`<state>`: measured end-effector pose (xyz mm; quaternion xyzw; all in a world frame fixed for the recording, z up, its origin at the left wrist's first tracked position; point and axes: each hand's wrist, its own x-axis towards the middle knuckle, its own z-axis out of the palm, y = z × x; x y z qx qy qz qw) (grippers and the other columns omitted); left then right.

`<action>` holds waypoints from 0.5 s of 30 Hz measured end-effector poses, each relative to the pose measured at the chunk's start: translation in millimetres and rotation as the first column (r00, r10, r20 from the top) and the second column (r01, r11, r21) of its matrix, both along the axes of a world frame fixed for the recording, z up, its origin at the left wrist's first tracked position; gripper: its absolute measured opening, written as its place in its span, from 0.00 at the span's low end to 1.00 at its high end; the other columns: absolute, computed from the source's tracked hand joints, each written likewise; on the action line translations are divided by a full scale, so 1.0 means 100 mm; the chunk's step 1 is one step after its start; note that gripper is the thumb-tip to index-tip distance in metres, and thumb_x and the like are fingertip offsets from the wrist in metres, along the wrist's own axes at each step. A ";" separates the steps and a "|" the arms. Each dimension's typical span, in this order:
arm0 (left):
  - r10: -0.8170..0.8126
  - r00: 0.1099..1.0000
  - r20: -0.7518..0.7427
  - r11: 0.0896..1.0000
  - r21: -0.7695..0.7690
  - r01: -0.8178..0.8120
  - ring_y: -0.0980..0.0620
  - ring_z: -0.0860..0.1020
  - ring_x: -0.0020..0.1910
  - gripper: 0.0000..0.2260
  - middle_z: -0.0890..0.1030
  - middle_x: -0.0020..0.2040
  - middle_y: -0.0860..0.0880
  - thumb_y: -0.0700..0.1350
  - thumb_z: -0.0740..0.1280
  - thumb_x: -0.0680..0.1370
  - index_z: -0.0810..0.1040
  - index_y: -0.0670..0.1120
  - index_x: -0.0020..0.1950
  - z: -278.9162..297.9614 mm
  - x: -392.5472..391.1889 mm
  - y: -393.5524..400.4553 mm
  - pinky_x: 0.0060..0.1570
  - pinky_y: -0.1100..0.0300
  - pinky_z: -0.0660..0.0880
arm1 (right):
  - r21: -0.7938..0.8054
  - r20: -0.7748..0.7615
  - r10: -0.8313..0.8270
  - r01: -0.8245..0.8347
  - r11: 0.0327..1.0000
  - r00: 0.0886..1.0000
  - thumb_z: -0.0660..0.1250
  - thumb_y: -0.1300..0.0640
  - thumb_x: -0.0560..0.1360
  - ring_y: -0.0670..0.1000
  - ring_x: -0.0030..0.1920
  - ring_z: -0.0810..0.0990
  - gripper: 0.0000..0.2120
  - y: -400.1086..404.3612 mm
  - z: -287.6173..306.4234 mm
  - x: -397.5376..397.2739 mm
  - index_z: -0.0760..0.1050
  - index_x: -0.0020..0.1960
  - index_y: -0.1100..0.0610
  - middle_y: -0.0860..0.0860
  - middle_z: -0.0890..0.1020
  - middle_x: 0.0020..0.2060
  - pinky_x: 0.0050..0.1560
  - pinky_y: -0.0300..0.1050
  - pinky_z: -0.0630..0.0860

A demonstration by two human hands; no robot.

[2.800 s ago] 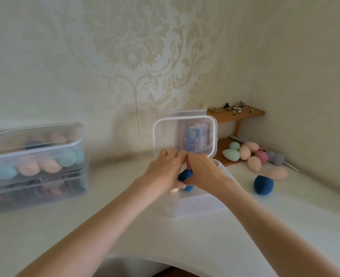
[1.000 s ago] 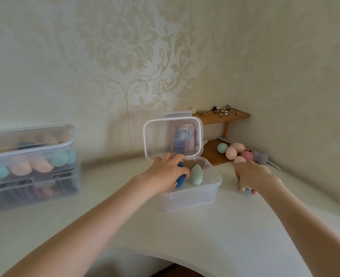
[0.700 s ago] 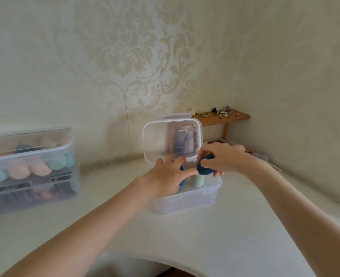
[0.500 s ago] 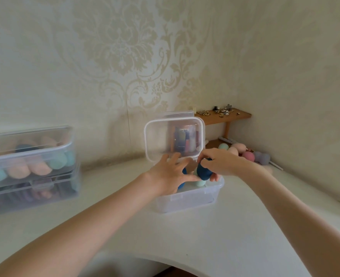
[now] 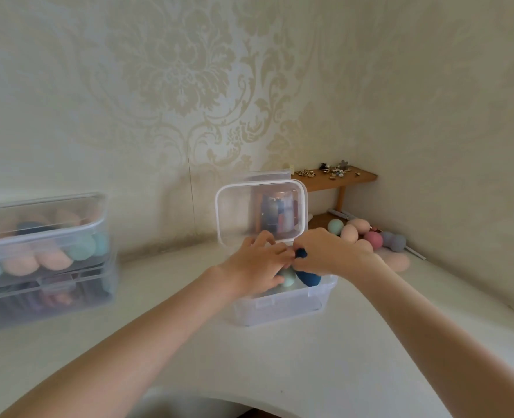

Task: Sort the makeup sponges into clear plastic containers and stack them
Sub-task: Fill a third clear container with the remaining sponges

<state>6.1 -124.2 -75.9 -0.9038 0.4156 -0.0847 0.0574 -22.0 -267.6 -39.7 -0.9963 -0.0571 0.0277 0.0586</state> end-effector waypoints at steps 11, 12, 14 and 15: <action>0.181 0.983 0.035 0.983 -0.001 -0.181 0.42 0.62 0.65 0.25 0.65 0.67 0.43 0.46 0.64 0.76 0.61 0.45 0.71 -0.01 0.02 -0.21 0.61 0.49 0.65 | -0.062 0.138 -0.141 0.151 0.987 0.980 0.61 0.62 0.77 0.55 0.45 0.74 0.18 0.10 -0.26 0.04 0.63 0.65 0.64 0.61 0.69 0.45 0.35 0.36 0.65; 0.175 0.984 0.044 0.984 -0.018 -0.175 0.41 0.62 0.65 0.25 0.64 0.67 0.43 0.45 0.64 0.76 0.61 0.45 0.71 -0.02 0.02 -0.20 0.60 0.49 0.65 | -0.062 0.132 -0.157 0.166 0.984 0.979 0.60 0.62 0.77 0.55 0.44 0.73 0.17 0.10 -0.25 0.04 0.64 0.64 0.64 0.61 0.69 0.45 0.36 0.36 0.65; 0.154 0.987 0.055 0.987 -0.042 -0.152 0.41 0.63 0.64 0.23 0.65 0.66 0.43 0.44 0.64 0.75 0.62 0.46 0.69 -0.01 0.03 -0.18 0.58 0.50 0.66 | -0.043 0.048 -0.185 0.187 0.981 0.982 0.60 0.63 0.77 0.58 0.49 0.76 0.14 0.11 -0.26 0.08 0.69 0.63 0.64 0.63 0.75 0.55 0.43 0.42 0.69; 0.142 0.989 0.053 0.989 -0.048 -0.139 0.41 0.63 0.64 0.23 0.65 0.66 0.44 0.44 0.64 0.75 0.62 0.46 0.69 -0.02 0.03 -0.18 0.58 0.50 0.66 | -0.063 0.012 -0.174 0.174 0.983 0.985 0.60 0.62 0.77 0.58 0.51 0.77 0.14 0.11 -0.27 0.10 0.71 0.61 0.65 0.61 0.77 0.57 0.44 0.43 0.69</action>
